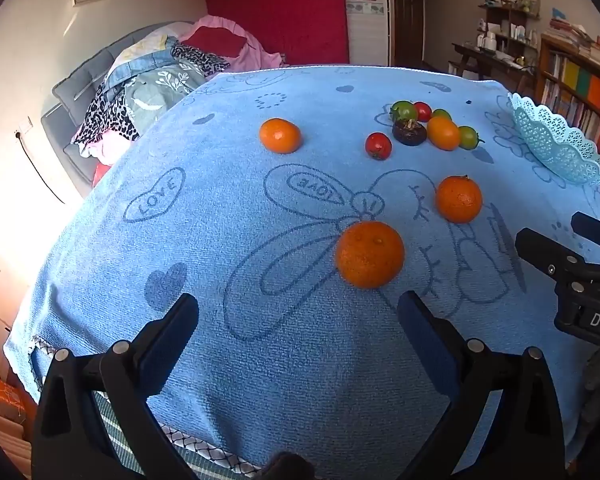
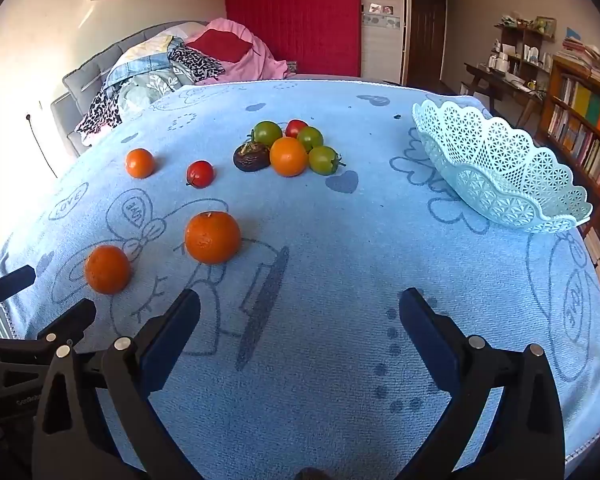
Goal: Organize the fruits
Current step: 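Grasp the large orange with the left tool while the right tool grasps another orange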
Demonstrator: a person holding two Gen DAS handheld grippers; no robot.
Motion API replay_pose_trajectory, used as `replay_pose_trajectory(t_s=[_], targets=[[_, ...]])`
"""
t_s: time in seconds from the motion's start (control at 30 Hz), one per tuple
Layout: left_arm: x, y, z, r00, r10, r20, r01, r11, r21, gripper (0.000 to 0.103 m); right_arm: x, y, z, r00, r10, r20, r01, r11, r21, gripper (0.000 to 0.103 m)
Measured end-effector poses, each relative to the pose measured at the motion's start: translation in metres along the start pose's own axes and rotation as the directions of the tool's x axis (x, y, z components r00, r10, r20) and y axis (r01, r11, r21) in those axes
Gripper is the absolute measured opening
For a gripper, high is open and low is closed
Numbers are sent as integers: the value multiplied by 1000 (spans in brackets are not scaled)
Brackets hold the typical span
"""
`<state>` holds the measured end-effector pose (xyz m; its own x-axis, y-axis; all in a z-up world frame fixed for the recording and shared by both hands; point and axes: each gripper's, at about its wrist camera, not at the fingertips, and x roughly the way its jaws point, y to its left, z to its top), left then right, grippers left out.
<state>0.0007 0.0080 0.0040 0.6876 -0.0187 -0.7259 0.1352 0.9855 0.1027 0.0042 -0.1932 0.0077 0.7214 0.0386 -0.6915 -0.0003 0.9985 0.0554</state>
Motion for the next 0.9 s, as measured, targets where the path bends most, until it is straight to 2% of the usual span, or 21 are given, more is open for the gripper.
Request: replay_pose_trajectory(t_s=[0.23,0.33,0.47,0.5,0.6,0.87,0.9], targets=[[7,10,-6,998,-54,-25,53,997,-50,95,-25,-3,6,989,79,128,-83,996,28,101],[4,8,-5,998,-54,-17,53,998,-40,95,-23,-2,8,987,112,116,-120,990,69,101],[1,4,-4,999,-52,-5,51,998,-22,95,-19,-2,5,991,99,94,-105,992,64,101],[1,3,-3,999,-54,-5,54,998,-19,94,-17,-4,5,991,102,85,-108,992,67,101],[6,0,1,998,-64,-23,64,998,-7,81,-13,-6,4,992,103,74,-108,992,70,101],[15,-14,14,994,-106,-36,107,994,33,80,-12,-11,4,992,109,58,-113,991,77,101],[18,-15,16,994,-104,-39,105,994,36,76,-12,-11,5,992,110,56,-115,991,76,101]])
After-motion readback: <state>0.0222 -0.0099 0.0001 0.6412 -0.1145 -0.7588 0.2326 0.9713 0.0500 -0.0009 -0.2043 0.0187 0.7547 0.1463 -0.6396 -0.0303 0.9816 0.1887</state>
